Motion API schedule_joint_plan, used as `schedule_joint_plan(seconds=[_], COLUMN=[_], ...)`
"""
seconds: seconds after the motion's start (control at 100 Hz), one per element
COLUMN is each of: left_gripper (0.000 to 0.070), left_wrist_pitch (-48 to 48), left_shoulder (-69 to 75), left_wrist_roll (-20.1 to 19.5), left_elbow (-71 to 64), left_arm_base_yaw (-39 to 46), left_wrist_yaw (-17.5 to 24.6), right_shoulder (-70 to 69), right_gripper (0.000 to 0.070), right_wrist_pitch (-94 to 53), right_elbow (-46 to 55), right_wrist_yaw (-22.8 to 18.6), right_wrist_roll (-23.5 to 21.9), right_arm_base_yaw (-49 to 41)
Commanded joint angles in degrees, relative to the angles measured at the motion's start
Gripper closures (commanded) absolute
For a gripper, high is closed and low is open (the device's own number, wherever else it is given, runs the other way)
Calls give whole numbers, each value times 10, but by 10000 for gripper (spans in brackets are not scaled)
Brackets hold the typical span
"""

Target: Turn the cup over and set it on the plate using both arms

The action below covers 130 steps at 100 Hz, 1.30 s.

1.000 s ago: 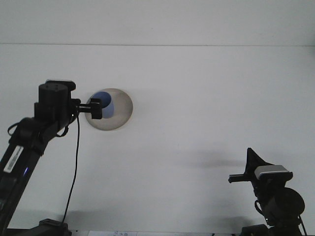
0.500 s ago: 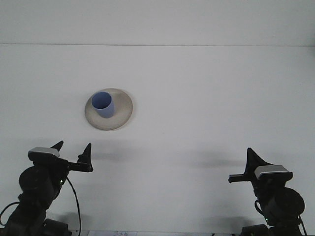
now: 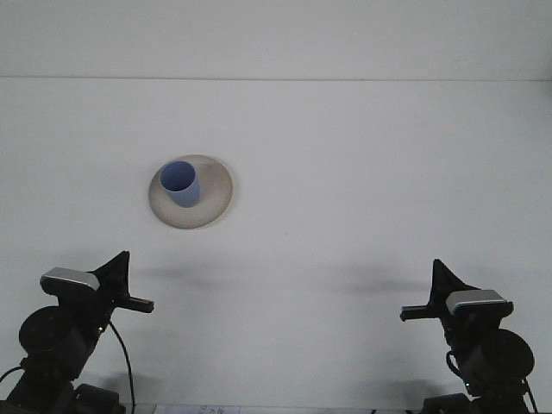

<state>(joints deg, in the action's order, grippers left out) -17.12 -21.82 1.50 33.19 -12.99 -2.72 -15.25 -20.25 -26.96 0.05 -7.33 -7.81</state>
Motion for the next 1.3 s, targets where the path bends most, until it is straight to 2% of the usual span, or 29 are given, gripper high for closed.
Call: schedule_joint_plan(seconds=[0.0, 0.62, 0.68, 0.79, 0.98, 1.29], left_gripper=[683, 684, 684, 684, 684, 684], left_wrist_pitch=[6, 7, 15, 88, 245, 267], left_shoulder=[2, 9, 19, 45, 120, 214], left_wrist_roll=[-7, -9, -23, -22, -21, -18], left_elbow=[4, 4, 3, -31, -166, -287], left_arm_base_yaw=[-2, -2, 0, 5, 19, 48], left_wrist_yaw=[-1, -1, -4, -3, -3, -3], right_shoulder=[-2, -2, -2, -2, -2, -2], right_gripper=[700, 700, 700, 700, 700, 700], right_wrist_pitch=[7, 7, 7, 7, 7, 7], right_elbow=[-5, -5, -5, -5, -5, -5], right_wrist_yaw=[0, 0, 0, 0, 0, 0], right_wrist_roll=[-4, -4, -4, -4, -4, -4], right_arm_base_yaw=[-1, -1, -1, -1, -1, -1])
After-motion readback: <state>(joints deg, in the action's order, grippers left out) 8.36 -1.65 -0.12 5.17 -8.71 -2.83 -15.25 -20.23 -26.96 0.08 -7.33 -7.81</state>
